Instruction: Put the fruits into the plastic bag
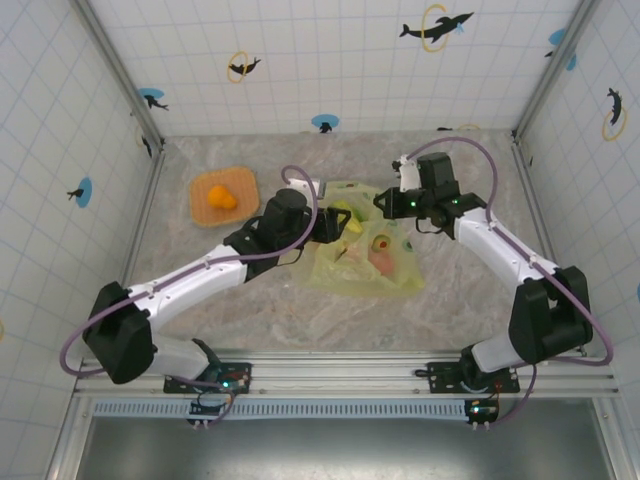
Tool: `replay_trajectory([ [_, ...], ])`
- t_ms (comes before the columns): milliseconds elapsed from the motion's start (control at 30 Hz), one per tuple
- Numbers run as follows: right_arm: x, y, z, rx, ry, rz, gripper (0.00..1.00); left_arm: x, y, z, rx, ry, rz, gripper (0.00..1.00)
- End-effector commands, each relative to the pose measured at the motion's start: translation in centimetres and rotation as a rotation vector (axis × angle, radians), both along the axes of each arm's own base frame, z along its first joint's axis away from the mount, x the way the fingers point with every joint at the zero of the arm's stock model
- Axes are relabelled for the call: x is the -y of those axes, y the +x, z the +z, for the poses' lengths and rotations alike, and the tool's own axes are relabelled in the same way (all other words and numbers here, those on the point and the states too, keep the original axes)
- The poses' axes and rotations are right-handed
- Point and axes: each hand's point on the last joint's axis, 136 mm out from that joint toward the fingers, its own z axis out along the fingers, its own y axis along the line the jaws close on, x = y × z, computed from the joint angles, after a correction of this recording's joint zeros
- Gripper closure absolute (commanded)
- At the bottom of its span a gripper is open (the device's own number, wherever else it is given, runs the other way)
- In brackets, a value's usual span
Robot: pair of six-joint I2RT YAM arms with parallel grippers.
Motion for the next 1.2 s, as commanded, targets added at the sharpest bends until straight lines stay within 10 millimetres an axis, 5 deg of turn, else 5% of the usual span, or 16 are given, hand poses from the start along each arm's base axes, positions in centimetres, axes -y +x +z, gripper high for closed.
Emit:
replay_trajectory([
  [0, -0.1, -1.6, 0.5, 0.020, -0.006, 0.059, 1.00, -1.6, 1.4, -1.9, 0.028, 0.085, 0.095, 0.53],
  [167, -0.9, -2.1, 1.4, 0.023, 0.070, 0.081, 1.00, -1.1, 2.4, -5.7, -0.002, 0.187, 0.092, 0.51],
  [300, -1.6, -1.9, 2.6, 0.025, 0.150, 0.078, 1.00, 0.7, 4.1, -6.8, 0.007, 0.210, 0.075, 0.51],
  [600, 1.2, -0.3, 1.8, 0.016, 0.141, -0.076, 1.00, 5.2, 3.7, -10.8, -0.074, 0.165, -0.069, 0.47],
  [933, 2.6, 0.3, 1.0, 0.003, 0.137, -0.111, 1.00, 6.0, 2.7, -13.2, -0.127, 0.215, -0.150, 0.39],
  [1167, 3.2, 0.5, 0.9, 0.007, 0.129, -0.124, 1.00, 6.1, 2.4, -12.5, -0.119, 0.215, -0.181, 0.29],
])
